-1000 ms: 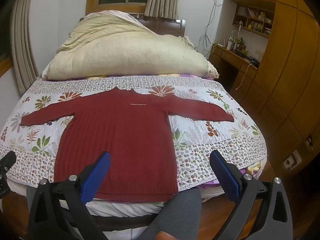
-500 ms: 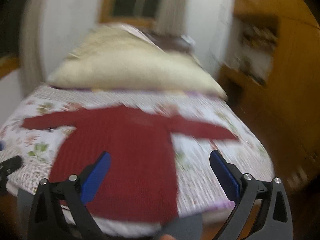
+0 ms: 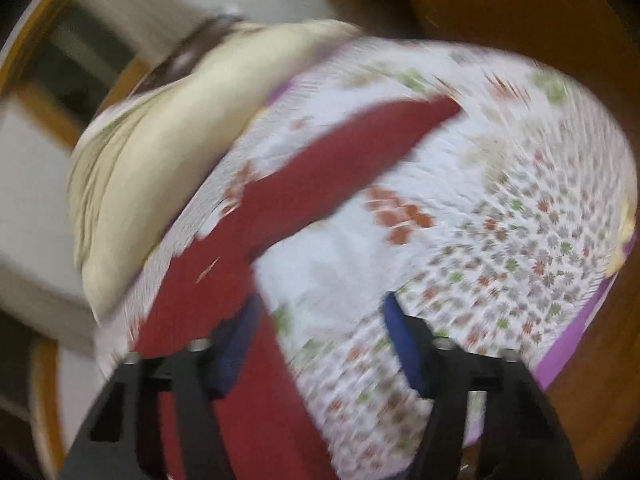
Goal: Fold small clothes
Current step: 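Reach the right tool to a sweater sleeve cuff and grasp it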
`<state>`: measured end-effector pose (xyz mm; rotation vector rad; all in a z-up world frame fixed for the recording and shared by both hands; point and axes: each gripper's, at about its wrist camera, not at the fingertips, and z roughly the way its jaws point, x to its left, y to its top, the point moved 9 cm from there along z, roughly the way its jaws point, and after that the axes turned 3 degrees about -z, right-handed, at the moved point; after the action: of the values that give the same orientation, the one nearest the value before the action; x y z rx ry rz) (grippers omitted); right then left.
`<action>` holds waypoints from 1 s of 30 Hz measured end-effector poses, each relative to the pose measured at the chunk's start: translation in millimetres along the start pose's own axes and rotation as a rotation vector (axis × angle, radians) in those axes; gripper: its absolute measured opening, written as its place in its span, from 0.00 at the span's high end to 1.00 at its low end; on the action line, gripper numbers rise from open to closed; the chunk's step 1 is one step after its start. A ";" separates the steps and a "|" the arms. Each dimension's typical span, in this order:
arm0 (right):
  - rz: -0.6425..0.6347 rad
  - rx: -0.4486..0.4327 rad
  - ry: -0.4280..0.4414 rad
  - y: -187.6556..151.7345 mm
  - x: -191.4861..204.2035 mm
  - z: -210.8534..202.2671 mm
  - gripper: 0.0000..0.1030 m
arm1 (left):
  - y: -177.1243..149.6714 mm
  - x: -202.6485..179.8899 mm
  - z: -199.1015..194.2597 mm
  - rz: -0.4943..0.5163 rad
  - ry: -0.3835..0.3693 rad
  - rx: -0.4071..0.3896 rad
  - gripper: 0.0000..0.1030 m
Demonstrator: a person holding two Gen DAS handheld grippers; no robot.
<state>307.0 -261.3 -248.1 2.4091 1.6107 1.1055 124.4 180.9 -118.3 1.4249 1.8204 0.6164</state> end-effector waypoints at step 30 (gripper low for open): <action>0.580 -0.107 0.061 200.5 -166.1 153.1 0.55 | -34.1 4.2 103.0 -0.069 -0.047 0.303 0.03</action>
<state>519.4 -437.9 -370.3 2.8684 0.8364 1.2949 183.9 169.0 -208.4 1.5479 1.9781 0.2767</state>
